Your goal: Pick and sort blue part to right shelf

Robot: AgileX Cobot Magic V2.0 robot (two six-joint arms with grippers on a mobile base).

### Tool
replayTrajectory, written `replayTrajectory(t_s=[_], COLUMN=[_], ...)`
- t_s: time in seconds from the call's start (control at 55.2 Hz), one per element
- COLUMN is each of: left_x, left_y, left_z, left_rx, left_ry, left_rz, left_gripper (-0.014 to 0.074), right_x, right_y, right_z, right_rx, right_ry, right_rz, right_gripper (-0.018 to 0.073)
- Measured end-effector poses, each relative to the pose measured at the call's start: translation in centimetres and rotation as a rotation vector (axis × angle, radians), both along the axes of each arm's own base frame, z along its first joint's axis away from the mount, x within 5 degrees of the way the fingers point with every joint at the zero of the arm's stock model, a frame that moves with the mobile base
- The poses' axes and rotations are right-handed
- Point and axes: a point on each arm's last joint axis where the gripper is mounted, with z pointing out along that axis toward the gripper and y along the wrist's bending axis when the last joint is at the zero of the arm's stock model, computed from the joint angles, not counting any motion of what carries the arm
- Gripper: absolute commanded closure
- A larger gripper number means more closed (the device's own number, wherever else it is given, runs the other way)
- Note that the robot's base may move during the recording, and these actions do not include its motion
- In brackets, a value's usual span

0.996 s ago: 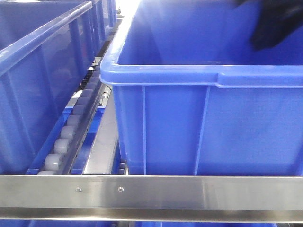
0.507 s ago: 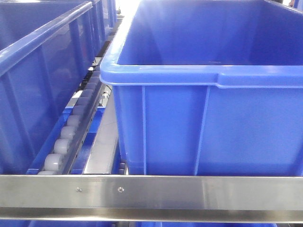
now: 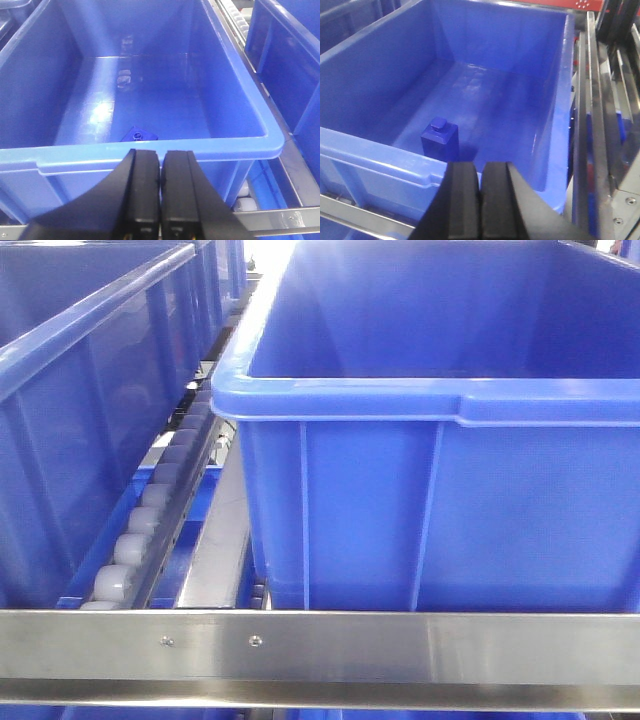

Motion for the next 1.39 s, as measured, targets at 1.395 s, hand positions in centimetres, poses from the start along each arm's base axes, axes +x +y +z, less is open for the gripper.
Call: replayTrajectory(t_s=[1.395], left_x=[4.0], left_y=[0.5], left_z=[-8.5], left_rx=[-0.025], left_ry=[-0.332], left_rz=[0.031], left_gripper=[0.0472], right_x=[0.0], right_y=[0.0], right_z=[0.1], right_rx=[0.0], right_ry=[-0.006], right_rz=[0.001], right_gripper=[0.0528])
